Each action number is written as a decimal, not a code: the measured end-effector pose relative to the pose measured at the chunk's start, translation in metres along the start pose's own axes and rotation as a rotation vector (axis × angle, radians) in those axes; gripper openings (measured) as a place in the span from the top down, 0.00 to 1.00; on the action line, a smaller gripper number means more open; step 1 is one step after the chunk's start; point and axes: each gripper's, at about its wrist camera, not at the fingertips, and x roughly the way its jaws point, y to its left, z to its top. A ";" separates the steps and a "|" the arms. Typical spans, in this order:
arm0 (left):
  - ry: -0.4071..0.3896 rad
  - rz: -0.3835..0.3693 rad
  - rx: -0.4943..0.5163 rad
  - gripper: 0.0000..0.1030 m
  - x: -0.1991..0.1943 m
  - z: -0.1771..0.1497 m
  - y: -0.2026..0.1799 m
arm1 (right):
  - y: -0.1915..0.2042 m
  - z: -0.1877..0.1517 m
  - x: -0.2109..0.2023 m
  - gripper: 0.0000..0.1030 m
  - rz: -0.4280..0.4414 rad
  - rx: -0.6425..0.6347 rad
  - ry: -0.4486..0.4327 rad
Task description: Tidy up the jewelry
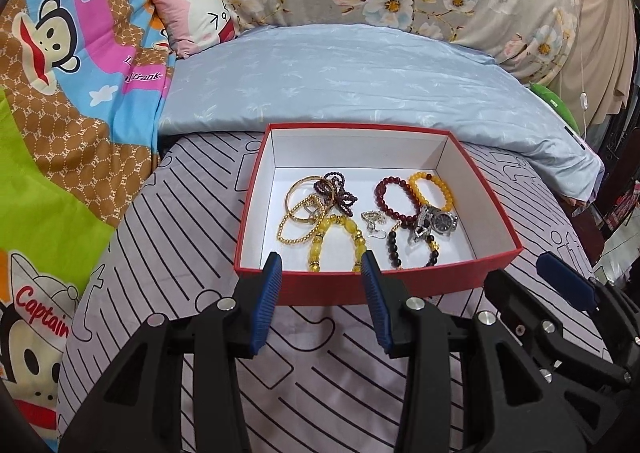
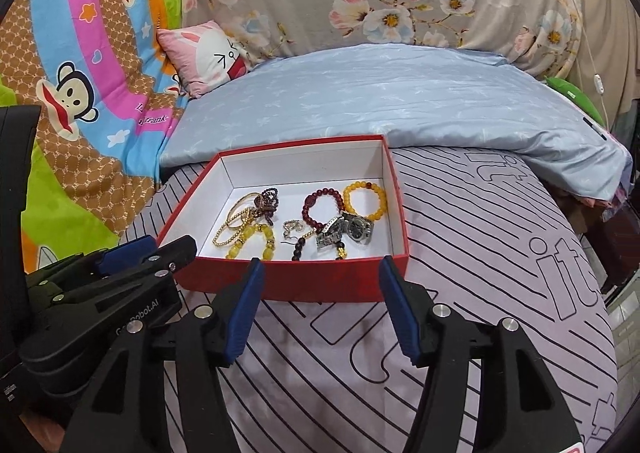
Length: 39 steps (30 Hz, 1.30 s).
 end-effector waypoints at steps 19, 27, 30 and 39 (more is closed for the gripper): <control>-0.036 0.126 -0.043 0.10 -0.015 -0.009 0.014 | -0.002 -0.006 -0.015 0.24 -0.084 0.012 -0.029; -0.030 0.146 -0.058 0.08 -0.013 -0.013 0.017 | 0.001 -0.007 -0.014 0.22 -0.106 -0.002 -0.028; -0.029 0.153 -0.060 0.08 -0.012 -0.014 0.018 | 0.003 -0.009 -0.013 0.22 -0.110 -0.003 -0.028; -0.028 0.178 -0.051 0.08 -0.012 -0.018 0.018 | 0.004 -0.014 -0.010 0.22 -0.109 0.001 -0.015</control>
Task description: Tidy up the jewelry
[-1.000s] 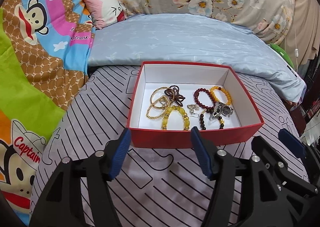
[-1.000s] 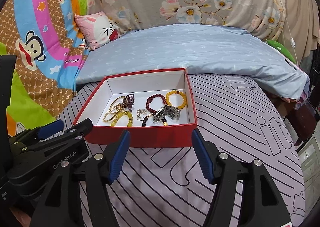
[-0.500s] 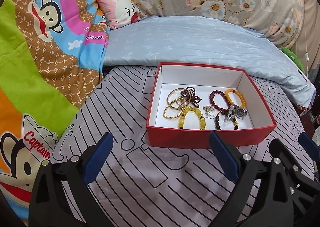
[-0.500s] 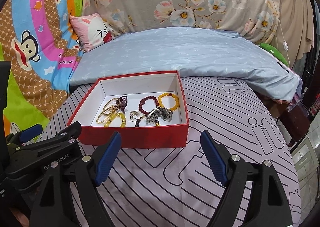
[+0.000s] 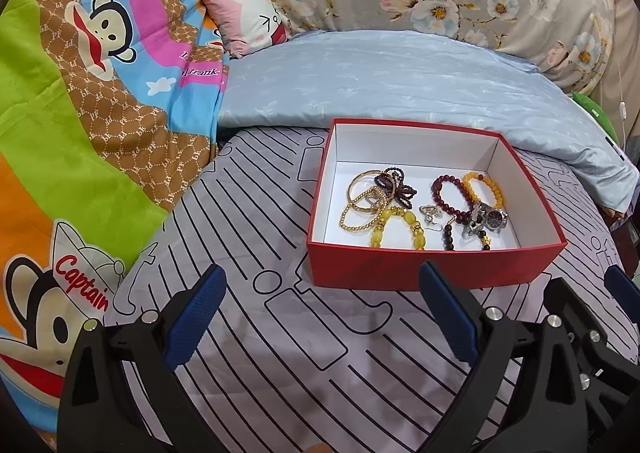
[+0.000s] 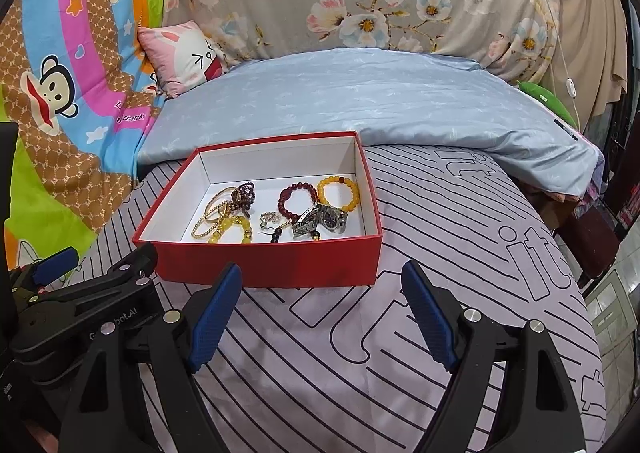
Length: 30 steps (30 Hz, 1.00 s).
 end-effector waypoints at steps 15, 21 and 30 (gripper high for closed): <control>0.000 0.009 0.005 0.08 0.002 -0.003 0.001 | 0.000 -0.002 0.002 0.22 -0.002 -0.001 0.007; 0.000 0.011 0.006 0.08 0.002 -0.003 0.001 | 0.000 -0.002 0.002 0.22 -0.003 -0.002 0.008; -0.003 0.015 0.005 0.08 0.003 -0.004 0.002 | 0.000 -0.005 0.003 0.22 -0.004 0.000 0.011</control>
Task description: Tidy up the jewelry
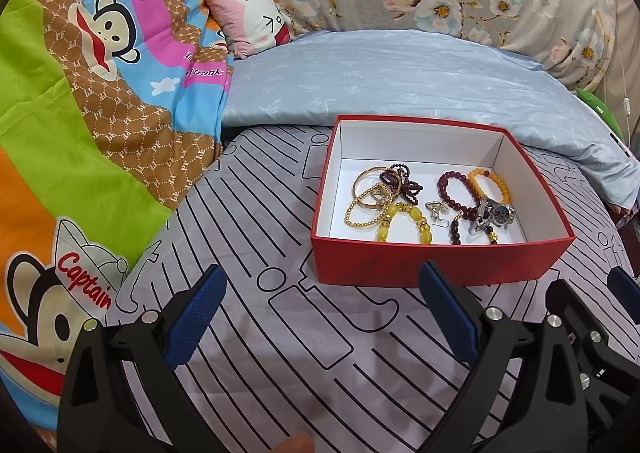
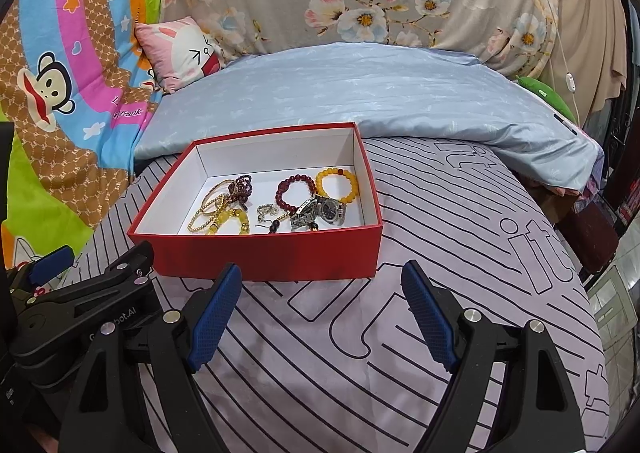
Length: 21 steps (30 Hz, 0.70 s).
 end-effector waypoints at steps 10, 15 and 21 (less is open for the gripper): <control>0.000 0.000 0.001 0.08 0.000 0.000 0.000 | 0.000 -0.001 0.000 0.22 -0.001 0.000 0.001; -0.004 0.010 0.002 0.08 0.000 0.000 0.001 | 0.000 -0.001 0.001 0.22 0.002 0.001 0.003; 0.002 0.018 0.027 0.08 0.001 0.001 -0.001 | 0.000 -0.005 0.003 0.22 -0.004 -0.003 0.005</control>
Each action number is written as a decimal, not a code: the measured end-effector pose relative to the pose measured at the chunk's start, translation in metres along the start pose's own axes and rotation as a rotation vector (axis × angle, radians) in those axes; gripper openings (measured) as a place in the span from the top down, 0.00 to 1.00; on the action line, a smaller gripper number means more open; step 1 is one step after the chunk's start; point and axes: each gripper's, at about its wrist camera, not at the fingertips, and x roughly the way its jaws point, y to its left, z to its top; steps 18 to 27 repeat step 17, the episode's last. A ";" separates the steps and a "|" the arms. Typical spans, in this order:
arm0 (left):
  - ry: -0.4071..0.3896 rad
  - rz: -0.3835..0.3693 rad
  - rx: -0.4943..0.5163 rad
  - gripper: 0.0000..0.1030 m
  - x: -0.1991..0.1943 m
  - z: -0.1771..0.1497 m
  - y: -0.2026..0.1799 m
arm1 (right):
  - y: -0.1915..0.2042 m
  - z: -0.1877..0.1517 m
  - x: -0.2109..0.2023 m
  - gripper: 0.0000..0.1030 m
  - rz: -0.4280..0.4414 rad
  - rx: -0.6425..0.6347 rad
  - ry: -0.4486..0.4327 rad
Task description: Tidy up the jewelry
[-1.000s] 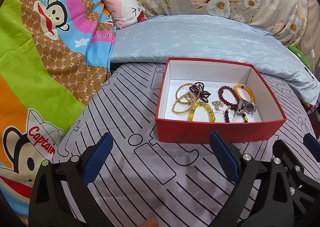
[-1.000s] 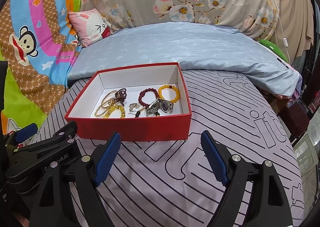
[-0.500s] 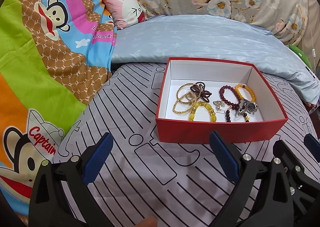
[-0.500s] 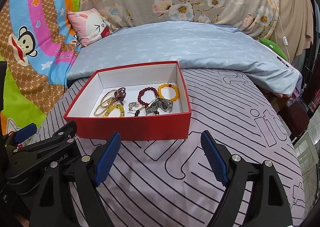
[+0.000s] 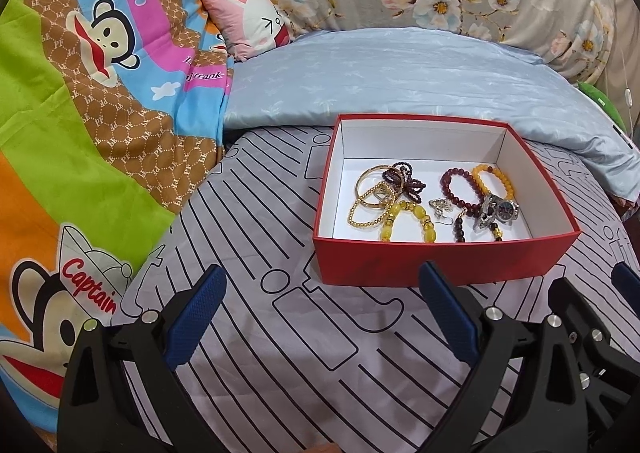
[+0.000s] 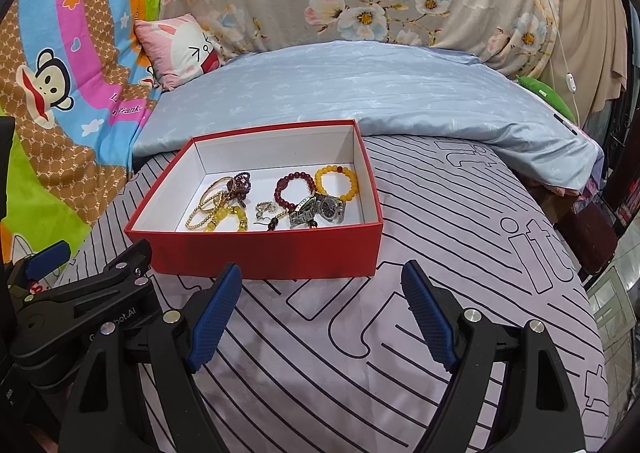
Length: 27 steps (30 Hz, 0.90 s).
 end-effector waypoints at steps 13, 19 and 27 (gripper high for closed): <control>0.053 -0.010 0.004 0.08 0.011 -0.004 -0.003 | -0.004 0.004 0.002 0.17 -0.010 0.016 -0.004; 0.055 -0.021 -0.002 0.09 0.013 -0.005 -0.003 | -0.004 0.005 0.002 0.17 -0.015 0.009 -0.004; 0.055 -0.021 -0.002 0.09 0.013 -0.005 -0.003 | -0.004 0.005 0.002 0.17 -0.015 0.009 -0.004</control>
